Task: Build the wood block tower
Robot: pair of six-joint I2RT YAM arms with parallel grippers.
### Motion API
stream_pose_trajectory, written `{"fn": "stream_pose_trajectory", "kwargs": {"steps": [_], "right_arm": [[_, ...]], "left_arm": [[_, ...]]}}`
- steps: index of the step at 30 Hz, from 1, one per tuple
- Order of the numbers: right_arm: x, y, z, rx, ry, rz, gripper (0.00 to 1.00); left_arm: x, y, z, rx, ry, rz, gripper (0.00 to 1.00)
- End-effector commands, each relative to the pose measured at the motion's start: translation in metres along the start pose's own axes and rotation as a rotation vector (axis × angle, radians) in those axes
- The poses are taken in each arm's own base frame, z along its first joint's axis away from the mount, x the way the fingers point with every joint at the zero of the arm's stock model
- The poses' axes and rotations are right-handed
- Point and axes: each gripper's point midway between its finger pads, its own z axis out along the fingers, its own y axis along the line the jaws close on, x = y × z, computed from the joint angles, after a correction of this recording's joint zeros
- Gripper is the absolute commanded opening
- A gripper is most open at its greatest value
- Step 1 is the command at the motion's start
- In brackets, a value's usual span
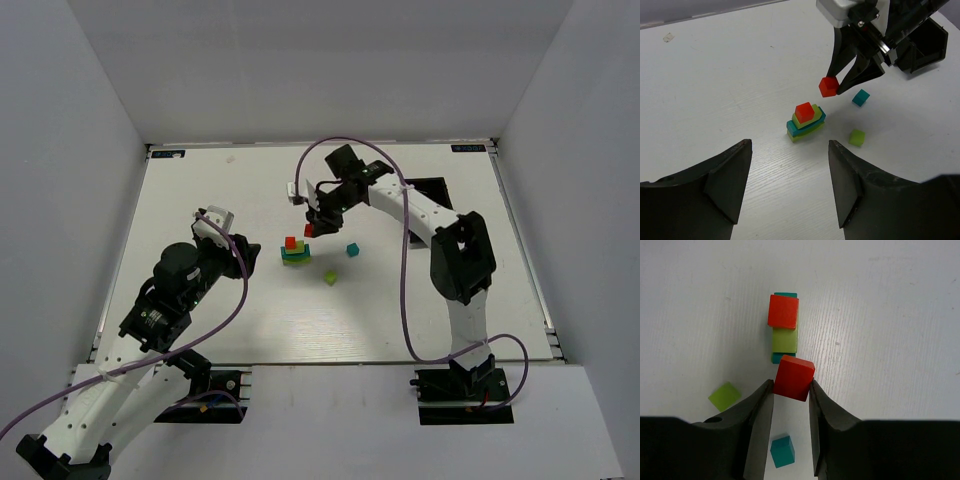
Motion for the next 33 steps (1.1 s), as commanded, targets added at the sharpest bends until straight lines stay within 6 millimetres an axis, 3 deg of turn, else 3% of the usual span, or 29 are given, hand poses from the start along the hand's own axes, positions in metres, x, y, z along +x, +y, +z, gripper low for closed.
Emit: {"fn": "stream_pose_trajectory", "kwargs": {"steps": [1,10,33], "right_arm": [[-0.002,0.007,0.004,-0.048,0.020,-0.026,0.00],[-0.001,0.013,0.018,-0.080,0.029,-0.054,0.00],[-0.004,0.009,0.031,-0.099,0.034,-0.085,0.00]], "left_arm": [[0.001,-0.001,-0.001,0.009,-0.002,-0.001,0.73],[0.001,-0.001,-0.001,0.009,-0.002,-0.001,0.73],[0.001,-0.001,-0.001,0.009,-0.002,-0.001,0.73]]}}
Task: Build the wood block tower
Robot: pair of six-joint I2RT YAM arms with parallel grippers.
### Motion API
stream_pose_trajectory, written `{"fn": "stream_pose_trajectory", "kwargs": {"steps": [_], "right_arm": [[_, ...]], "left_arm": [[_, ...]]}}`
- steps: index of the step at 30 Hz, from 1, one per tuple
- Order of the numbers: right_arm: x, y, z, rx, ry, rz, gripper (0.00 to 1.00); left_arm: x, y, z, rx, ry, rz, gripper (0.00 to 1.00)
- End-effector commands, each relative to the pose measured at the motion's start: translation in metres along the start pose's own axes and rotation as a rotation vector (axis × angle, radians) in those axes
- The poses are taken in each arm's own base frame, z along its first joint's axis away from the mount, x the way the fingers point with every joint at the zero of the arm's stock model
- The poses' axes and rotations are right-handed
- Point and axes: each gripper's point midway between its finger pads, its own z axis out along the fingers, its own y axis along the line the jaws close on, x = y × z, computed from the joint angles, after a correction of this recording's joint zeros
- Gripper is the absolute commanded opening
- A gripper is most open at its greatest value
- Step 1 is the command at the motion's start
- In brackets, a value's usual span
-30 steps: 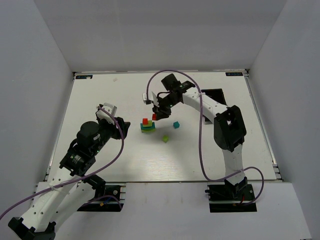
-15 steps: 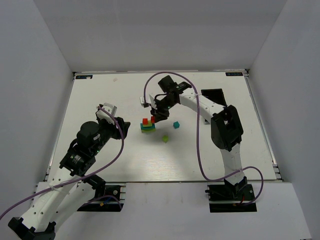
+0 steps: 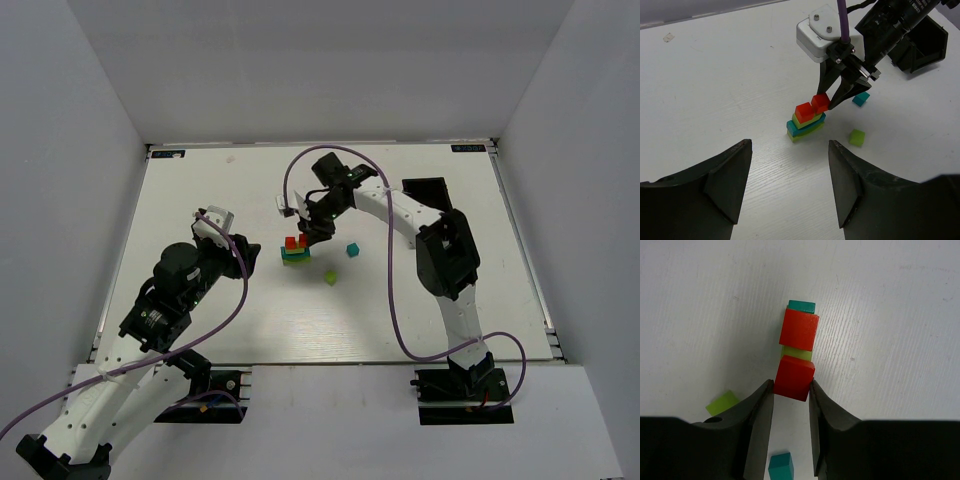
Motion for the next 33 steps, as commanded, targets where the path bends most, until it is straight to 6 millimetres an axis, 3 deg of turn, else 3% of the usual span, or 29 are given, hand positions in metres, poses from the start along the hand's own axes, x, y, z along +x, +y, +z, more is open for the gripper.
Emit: {"fn": "stream_pose_trajectory", "kwargs": {"steps": [1,33], "right_arm": [[-0.0141,-0.0043,-0.0042,0.003,-0.019,-0.040,0.00],[-0.0164,-0.0030,0.0038,-0.008,0.000,-0.078,0.00]], "left_arm": [[0.0006,-0.0008,-0.0011,0.009,-0.002,-0.001,0.73],[0.0006,-0.0008,-0.0011,0.009,-0.002,-0.001,0.73]]}}
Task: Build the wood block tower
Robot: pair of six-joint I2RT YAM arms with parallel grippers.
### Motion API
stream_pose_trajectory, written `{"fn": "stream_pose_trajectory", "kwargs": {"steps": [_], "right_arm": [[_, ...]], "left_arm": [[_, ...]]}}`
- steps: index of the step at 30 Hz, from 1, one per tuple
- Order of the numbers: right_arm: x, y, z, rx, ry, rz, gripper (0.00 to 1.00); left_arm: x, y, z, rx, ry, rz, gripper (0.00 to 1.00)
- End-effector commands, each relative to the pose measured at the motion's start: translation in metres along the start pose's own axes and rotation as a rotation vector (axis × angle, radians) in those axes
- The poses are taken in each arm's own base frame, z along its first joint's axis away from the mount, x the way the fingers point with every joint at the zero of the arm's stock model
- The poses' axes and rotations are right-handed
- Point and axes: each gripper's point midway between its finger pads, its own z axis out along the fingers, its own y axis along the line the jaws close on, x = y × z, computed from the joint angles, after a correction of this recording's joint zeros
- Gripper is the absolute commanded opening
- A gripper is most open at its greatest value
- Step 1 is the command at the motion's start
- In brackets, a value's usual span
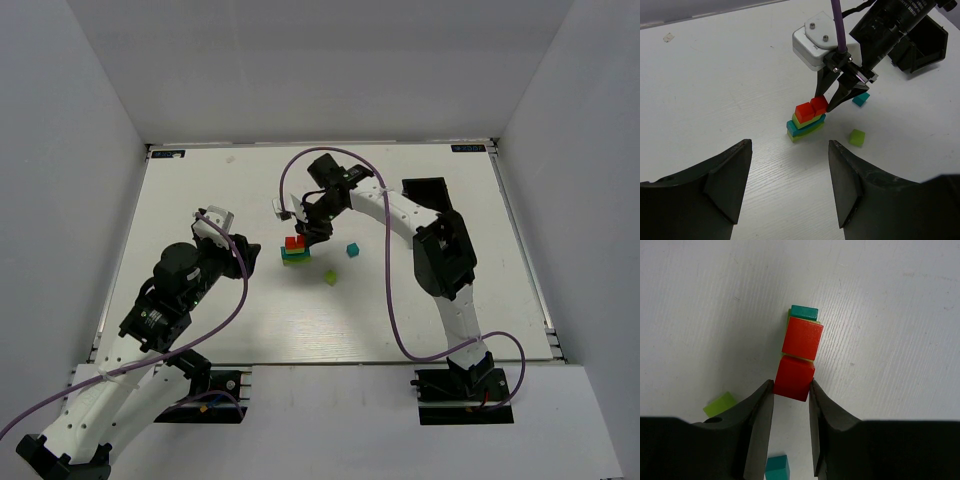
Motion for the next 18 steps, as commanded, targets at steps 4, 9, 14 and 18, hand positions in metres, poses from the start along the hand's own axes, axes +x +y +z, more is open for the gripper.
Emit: {"fn": "stream_pose_trajectory", "kwargs": {"steps": [4,9,14,18], "right_arm": [[-0.0119,-0.0040,-0.0008,0.001,-0.015,-0.040,0.00],[-0.0128,-0.0043,-0.0007,-0.001,-0.018,-0.038,0.02],[-0.0146,-0.0049,0.0005,-0.002,-0.020,-0.041,0.02],[-0.0148,-0.0040,0.0021,-0.005,-0.020,-0.043,0.02]], "left_arm": [[0.0006,-0.0008,-0.0011,0.009,-0.002,-0.001,0.73],[0.0006,-0.0008,-0.0011,0.009,-0.002,-0.001,0.73],[0.0006,-0.0008,-0.0011,0.009,-0.002,-0.001,0.73],[0.0006,-0.0008,-0.0011,0.009,-0.002,-0.001,0.73]]}}
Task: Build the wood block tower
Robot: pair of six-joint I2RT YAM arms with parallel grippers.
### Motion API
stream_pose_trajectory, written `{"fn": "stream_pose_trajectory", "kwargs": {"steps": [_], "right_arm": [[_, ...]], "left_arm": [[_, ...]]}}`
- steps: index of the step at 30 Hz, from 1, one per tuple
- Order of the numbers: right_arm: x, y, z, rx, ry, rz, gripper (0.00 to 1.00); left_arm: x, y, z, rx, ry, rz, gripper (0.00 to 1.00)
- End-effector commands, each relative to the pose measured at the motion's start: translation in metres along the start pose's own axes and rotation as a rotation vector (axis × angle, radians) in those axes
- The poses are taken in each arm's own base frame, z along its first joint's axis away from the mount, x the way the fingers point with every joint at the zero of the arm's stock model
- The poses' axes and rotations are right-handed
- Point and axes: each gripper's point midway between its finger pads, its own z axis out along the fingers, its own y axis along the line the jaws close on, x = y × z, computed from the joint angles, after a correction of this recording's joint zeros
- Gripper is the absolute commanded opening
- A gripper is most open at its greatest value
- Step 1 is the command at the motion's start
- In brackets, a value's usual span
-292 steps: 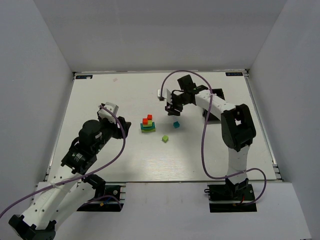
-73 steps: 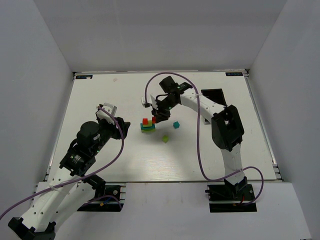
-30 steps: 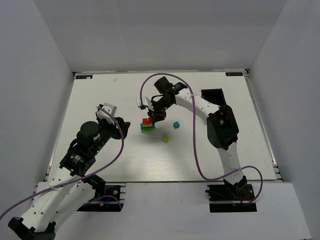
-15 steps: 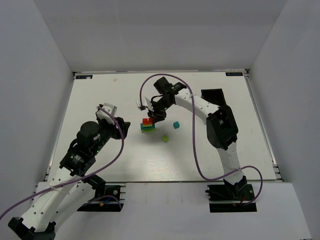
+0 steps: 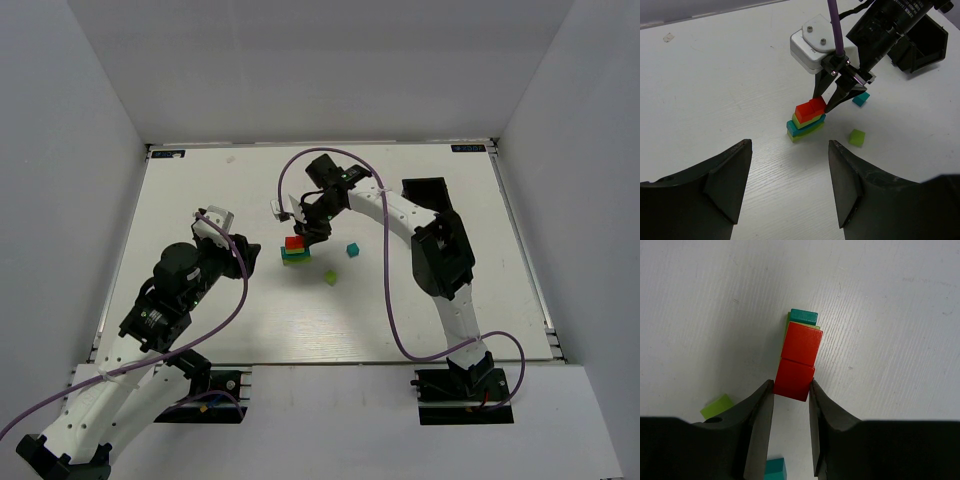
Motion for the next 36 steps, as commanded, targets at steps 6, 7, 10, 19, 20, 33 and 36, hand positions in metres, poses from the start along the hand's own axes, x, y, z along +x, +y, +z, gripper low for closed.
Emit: {"fn": "stream_pose_trajectory", "kwargs": {"steps": [6,7,10,19,20,33,36], "right_arm": [[-0.0103,-0.0037,-0.0010,0.000,-0.016,-0.020,0.02],[-0.0111,-0.0032,-0.0014,0.000,-0.015,-0.021,0.02],[-0.0106,-0.0031,-0.0006,-0.002,-0.016,-0.022,0.03],[-0.0117,-0.0038,-0.0010,-0.001,-0.014,-0.028,0.04],[-0.0115,-0.0036,-0.0005,-0.002,-0.014,-0.026,0.04],[-0.0094,-0.0038,0.0000,-0.002,-0.006,-0.023,0.06],[-0.0093,-0.0027,0.0023,-0.008,-0.006,-0.022,0.07]], "left_arm": [[0.0006,-0.0008,-0.0011,0.009,-0.002,-0.001,0.73],[0.0006,-0.0008,-0.0011,0.009,-0.002,-0.001,0.73],[0.0006,-0.0008,-0.0011,0.009,-0.002,-0.001,0.73],[0.0006,-0.0008,-0.0011,0.009,-0.002,-0.001,0.73],[0.0006,-0.0008,-0.0011,0.009,-0.002,-0.001,0.73],[0.0006,-0.0008,-0.0011,0.009,-0.002,-0.001,0.73],[0.0006,-0.0008,-0.0011,0.009,-0.002,-0.001,0.73]]}}
